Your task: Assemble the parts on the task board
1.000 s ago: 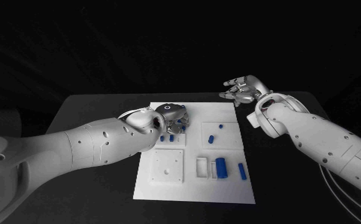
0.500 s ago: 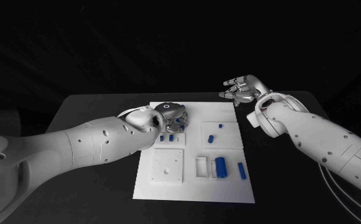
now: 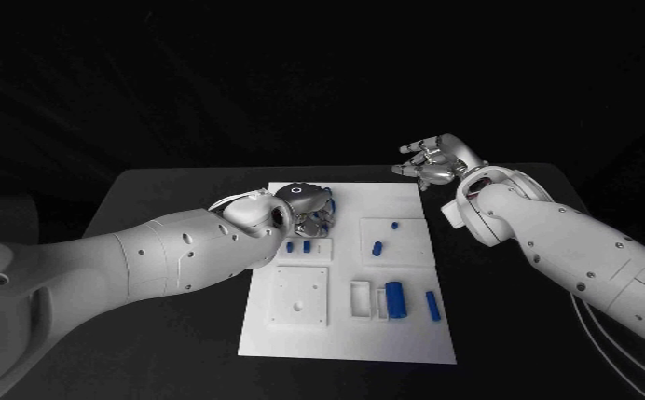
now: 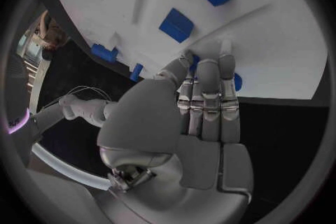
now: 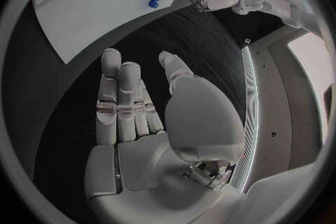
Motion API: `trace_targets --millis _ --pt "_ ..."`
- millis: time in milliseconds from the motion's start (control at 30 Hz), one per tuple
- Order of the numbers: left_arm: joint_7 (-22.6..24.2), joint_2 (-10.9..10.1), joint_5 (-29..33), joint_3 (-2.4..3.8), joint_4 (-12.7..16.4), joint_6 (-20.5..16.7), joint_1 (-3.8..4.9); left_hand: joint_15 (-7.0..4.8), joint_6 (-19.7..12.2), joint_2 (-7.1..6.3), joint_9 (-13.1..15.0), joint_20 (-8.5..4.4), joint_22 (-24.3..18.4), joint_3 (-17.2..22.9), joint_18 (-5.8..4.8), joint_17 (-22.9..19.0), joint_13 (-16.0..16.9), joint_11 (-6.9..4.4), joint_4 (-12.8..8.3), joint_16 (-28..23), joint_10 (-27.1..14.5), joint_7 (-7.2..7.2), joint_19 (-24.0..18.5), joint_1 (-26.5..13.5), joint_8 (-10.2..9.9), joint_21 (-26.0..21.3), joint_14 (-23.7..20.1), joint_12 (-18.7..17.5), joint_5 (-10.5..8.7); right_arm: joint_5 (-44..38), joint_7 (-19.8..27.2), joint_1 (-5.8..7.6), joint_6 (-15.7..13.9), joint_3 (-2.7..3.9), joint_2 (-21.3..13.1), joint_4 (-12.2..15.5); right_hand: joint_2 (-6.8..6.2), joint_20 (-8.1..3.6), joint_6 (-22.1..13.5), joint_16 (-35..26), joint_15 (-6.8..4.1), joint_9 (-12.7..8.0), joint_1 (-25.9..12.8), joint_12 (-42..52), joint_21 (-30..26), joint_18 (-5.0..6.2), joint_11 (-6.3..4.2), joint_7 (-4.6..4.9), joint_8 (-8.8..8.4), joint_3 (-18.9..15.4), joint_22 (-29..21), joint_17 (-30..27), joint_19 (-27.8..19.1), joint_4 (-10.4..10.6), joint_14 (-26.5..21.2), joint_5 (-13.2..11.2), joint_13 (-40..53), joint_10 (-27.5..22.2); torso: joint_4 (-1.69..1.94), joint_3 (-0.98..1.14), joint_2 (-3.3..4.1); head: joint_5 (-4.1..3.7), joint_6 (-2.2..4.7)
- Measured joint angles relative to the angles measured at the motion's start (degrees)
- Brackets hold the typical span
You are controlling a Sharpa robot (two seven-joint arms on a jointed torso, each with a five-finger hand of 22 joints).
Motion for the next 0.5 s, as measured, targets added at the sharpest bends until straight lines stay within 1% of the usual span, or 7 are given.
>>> trace_targets --millis 67,133,233,367,400,500 --pt "0.00 -0.37 0.00 0.00 0.36 -0.31 -0.05 0.00 0.00 0.14 0.01 0.00 0.00 0.03 0.41 0.00 0.00 0.00 -0.04 0.00 0.00 0.00 0.00 0.14 0.00 0.00 0.00 0.00 0.00 0.00 0.02 0.00 0.00 0.00 0.00 0.00 0.00 0.00 0.00 0.00 0.00 0.00 0.00 0.00 0.00 0.00 0.00 0.00 0.00 0.00 0.00 0.00 0.00 0.00 0.00 0.00 0.00 0.00 0.01 0.00 0.01 0.04 0.02" --pt "0.00 -0.77 0.01 0.13 0.76 -0.55 -0.11 -0.12 0.07 0.19 0.01 0.00 0.00 0.31 0.51 0.12 0.00 0.00 -0.32 0.00 0.00 -0.07 0.00 0.10 0.00 0.00 0.12 0.00 0.00 0.01 0.03 0.00 0.00 0.00 0.01 0.00 0.00 0.00 0.00 0.00 0.00 0.00 0.00 0.00 0.00 -0.01 0.00 0.00 0.00 0.00 0.00 0.00 0.00 0.00 0.00 0.00 0.00 0.00 0.02 -0.01 0.01 0.05 0.06" --pt "0.00 -1.37 0.15 0.84 1.48 -0.89 -0.15 -0.18 0.09 0.29 0.01 0.00 0.00 0.26 0.58 0.12 0.00 -0.02 -0.41 0.01 0.01 -0.09 0.00 0.00 0.01 0.00 0.18 -0.01 0.00 0.02 0.06 0.00 0.00 0.00 0.01 0.00 0.00 0.00 0.00 0.00 0.00 0.00 0.00 -0.05 0.00 -0.02 0.00 0.00 0.00 -0.01 0.00 -0.01 0.00 0.01 0.00 0.03 0.00 0.00 0.05 -0.01 0.00 0.07 0.12" --pt "-0.01 -2.21 0.30 2.06 2.69 -1.22 -0.14 -0.18 0.09 0.38 0.00 0.01 -0.01 0.26 0.64 0.12 0.00 -0.13 -0.42 0.01 0.13 -0.09 0.00 -0.10 0.00 0.00 0.18 -0.20 0.00 0.03 0.09 0.00 -0.01 0.00 -0.01 0.00 0.00 0.00 0.16 -0.01 -0.01 0.00 0.00 -0.23 0.00 -0.03 0.00 0.15 0.00 -0.16 -0.01 -0.09 0.00 0.16 0.01 0.26 0.00 0.00 0.06 -0.01 0.00 0.11 0.20" --pt "-0.03 -2.59 0.39 2.66 3.19 -1.28 -0.14 -0.18 0.09 0.38 0.00 0.01 -0.01 0.26 0.65 0.12 0.00 -0.13 -0.42 0.01 0.13 -0.09 0.00 -0.10 0.00 0.00 0.18 -0.22 0.00 0.04 0.09 0.00 -0.01 0.00 -0.03 0.00 0.00 0.00 0.16 -0.01 -0.01 0.00 0.00 -0.23 0.00 -0.03 0.00 0.15 0.00 -0.15 -0.01 -0.09 0.00 0.15 0.01 0.26 0.01 0.00 0.07 0.00 -0.01 0.14 0.21" --pt "-0.15 -3.86 0.76 3.98 4.67 -1.36 -0.09 -0.17 0.09 0.38 0.00 0.01 -0.01 0.26 0.65 0.16 0.00 -0.14 -0.42 0.01 0.13 -0.09 0.01 -0.10 0.00 0.00 0.19 -0.21 0.00 0.05 0.11 0.00 0.00 0.00 -0.10 0.00 0.00 0.00 0.16 -0.01 -0.01 0.00 0.00 -0.23 0.00 -0.03 0.00 0.15 0.00 -0.15 -0.01 -0.09 0.00 0.16 0.01 0.26 0.01 0.00 0.09 -0.01 -0.04 0.25 0.23"
